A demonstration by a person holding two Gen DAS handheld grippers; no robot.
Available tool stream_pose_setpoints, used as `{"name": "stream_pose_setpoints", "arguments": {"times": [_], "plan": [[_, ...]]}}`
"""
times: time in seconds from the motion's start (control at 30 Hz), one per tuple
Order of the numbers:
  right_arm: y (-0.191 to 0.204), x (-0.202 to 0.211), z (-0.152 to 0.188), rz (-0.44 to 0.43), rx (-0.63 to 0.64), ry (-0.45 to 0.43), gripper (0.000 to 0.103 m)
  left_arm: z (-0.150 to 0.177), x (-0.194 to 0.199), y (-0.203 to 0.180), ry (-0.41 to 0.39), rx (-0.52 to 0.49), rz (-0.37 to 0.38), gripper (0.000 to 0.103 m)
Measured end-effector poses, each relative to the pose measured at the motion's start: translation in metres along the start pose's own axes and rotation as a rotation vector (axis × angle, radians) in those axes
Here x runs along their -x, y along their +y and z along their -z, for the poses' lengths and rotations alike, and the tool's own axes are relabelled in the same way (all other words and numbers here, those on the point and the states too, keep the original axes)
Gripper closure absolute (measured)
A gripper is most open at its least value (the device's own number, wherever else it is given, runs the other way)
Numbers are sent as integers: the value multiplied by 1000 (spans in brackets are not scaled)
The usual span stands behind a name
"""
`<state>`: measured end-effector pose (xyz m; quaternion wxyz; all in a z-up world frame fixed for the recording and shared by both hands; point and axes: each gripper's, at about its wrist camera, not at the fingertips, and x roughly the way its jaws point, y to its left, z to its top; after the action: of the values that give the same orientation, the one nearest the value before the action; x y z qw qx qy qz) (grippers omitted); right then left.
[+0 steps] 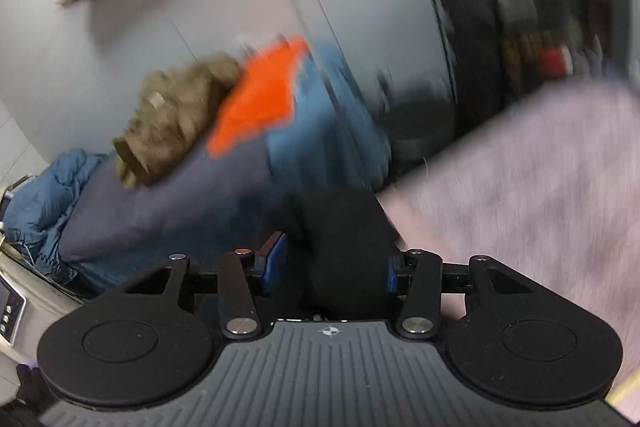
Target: Fold large clothes
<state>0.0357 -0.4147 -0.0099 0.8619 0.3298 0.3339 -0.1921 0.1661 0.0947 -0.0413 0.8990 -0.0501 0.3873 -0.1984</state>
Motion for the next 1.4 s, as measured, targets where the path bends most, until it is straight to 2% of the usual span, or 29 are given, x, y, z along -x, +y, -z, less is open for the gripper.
{"name": "stream_pose_setpoints", "arguments": {"times": [0.03,0.07,0.2,0.27,0.37,0.47,0.63,0.73,0.8,0.83,0.9,0.93,0.97,1.0,1.03,1.07,1.13,1.23,1.4], "plan": [[-10,-2,20,17,12,17,23,13,4,11,31,9,2,0],[-19,-2,38,31,24,35,20,25,4,21,68,20,-8,0],[-62,15,107,75,67,171,20,58,23,53,184,37,-39,0],[-75,34,129,108,89,191,20,68,34,65,211,15,-62,0],[-87,63,150,159,145,188,18,80,49,82,273,-46,-42,0],[-92,79,160,139,169,210,10,95,58,90,337,-83,11,0],[-94,71,186,65,130,324,10,123,47,85,396,-9,128,0],[-89,68,204,33,127,367,10,140,47,64,402,-7,129,0],[-84,61,214,44,122,377,10,148,46,51,400,10,148,0],[-82,61,218,51,121,373,11,152,45,45,399,17,150,0],[-77,60,224,77,133,353,23,157,40,31,398,15,137,0],[-73,60,227,80,149,344,42,158,39,25,397,7,133,0],[-69,60,228,81,169,338,55,159,39,19,391,-6,127,0],[-64,61,229,89,201,332,59,158,39,14,384,-20,126,0],[-58,63,229,99,242,323,72,157,39,10,378,-30,131,0],[-53,67,229,114,285,314,79,155,40,7,375,-36,138,0],[-48,74,226,136,334,286,84,150,40,5,373,-40,144,0],[-55,90,210,174,348,230,85,143,41,6,356,-36,145,0],[-103,119,157,350,330,116,86,139,37,12,338,7,115,0]]}}
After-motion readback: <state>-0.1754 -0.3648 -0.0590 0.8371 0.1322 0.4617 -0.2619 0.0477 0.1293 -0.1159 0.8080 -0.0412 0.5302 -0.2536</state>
